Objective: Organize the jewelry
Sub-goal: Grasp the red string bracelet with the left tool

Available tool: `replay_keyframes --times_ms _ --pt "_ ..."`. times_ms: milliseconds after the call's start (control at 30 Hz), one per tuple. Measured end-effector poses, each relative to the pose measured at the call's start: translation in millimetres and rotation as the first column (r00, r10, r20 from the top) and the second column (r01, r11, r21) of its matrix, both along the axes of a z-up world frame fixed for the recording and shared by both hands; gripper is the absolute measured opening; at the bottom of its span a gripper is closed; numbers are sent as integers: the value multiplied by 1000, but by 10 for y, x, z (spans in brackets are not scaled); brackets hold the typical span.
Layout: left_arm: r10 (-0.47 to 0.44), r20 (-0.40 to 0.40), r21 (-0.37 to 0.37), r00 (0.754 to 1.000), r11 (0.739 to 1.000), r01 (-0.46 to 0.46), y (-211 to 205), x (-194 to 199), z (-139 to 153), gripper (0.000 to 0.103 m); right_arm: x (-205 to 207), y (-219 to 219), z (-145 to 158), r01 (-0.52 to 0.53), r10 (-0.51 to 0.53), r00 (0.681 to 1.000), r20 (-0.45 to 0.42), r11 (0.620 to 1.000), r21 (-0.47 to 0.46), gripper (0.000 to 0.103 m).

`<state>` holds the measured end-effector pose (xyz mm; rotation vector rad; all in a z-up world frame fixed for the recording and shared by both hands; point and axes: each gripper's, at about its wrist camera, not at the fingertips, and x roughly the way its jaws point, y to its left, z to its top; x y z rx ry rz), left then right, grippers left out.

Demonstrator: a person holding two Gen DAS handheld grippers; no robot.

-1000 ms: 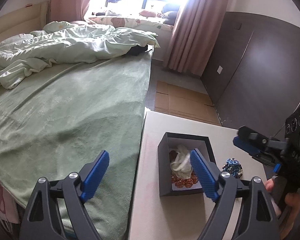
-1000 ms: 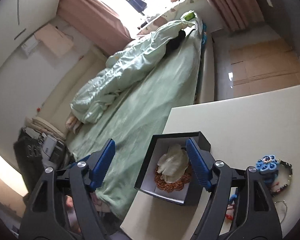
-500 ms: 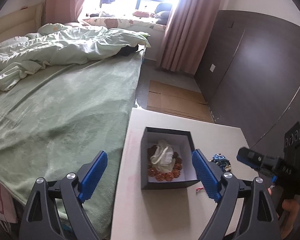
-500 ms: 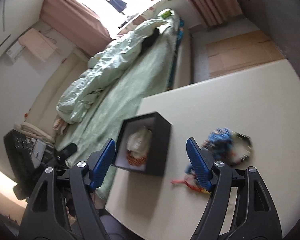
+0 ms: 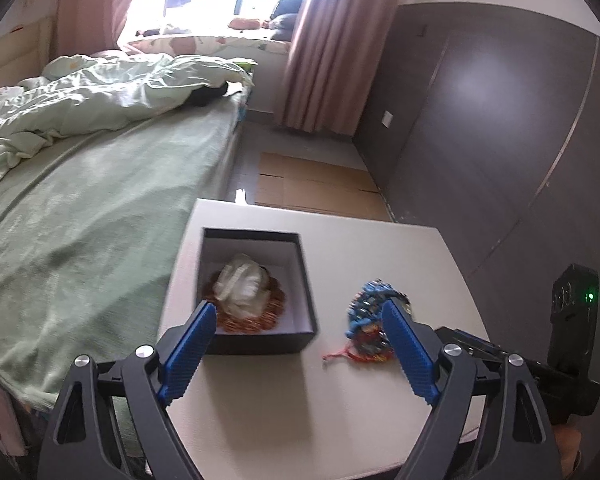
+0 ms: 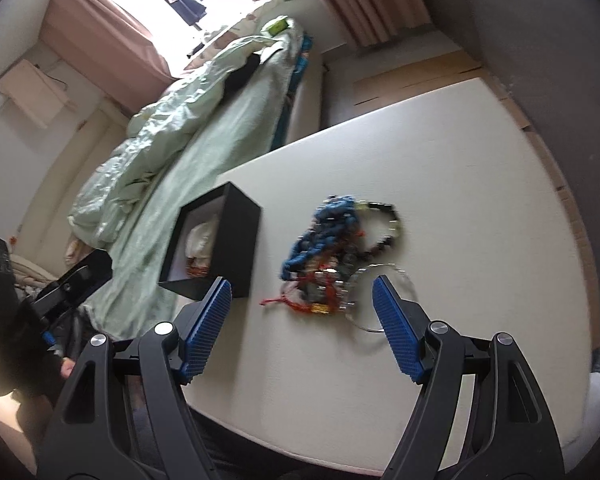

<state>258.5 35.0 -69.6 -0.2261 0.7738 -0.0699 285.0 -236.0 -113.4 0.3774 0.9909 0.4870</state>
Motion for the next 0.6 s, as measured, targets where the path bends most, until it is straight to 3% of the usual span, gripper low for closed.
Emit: replay_keyframes --times_ms 233,367,600 --pt "-56 -26 -5 998 998 56 -205 -9 -171 74 -37 -52 -83 -10 13 1000 19 990 -144 73" --pt "-76 -57 -8 995 997 76 -256 9 -321 64 -42 -62 -163 -41 47 999 22 972 -231 73" --pt "-118 -104 8 988 993 120 -378 79 -551 58 -21 -59 -331 -107 115 993 6 934 -342 73"
